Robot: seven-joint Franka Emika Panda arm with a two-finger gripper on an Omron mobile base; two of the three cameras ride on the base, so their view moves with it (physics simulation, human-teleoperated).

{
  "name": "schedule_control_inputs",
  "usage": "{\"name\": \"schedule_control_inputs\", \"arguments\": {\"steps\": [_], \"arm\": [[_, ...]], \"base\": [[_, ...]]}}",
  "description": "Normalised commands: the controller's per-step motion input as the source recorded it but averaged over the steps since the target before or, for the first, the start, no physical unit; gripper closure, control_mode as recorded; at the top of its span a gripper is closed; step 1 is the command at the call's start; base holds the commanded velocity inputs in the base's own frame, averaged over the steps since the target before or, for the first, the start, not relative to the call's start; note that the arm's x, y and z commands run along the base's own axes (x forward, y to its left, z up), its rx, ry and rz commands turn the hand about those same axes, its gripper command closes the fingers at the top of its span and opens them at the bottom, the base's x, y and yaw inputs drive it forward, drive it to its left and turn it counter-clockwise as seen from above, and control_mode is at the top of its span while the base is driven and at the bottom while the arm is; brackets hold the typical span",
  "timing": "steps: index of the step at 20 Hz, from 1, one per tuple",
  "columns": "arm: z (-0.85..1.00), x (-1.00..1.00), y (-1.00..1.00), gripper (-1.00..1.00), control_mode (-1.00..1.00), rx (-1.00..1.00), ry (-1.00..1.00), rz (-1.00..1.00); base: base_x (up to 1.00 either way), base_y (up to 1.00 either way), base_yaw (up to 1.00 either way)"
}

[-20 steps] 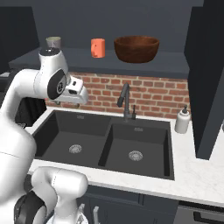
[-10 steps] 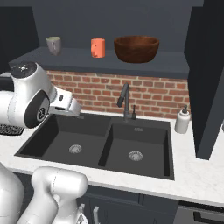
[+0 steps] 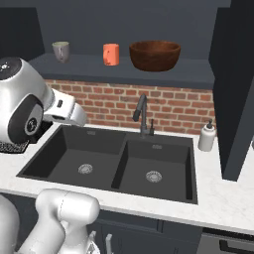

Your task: Gather all objects into one cabinet and sort the glasses and bowls to opposite sides.

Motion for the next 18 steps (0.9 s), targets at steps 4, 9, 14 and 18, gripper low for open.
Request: {"name": "schedule_control_inputs", "arguments": {"steps": [4,9,14,18], "arm": [[0.26,-0.43,-0.17,-1.0,-1.0,0.0,0.0,-0.03],[0.0,-0.49,-0.02,-1.0,-1.0,0.0,0.0,0.0],[-0.15,-0.38,0.0,-1.0,-1.0,0.0,0.0,0.0],[-0.02,-0.04,0.0,-1.0,-1.0,0.0,0.0,0.0]], "base": [[0.0,0.0,0.0],[0.0,0.0,0.0],[0.0,0.0,0.0],[0.0,0.0,0.0]]}}
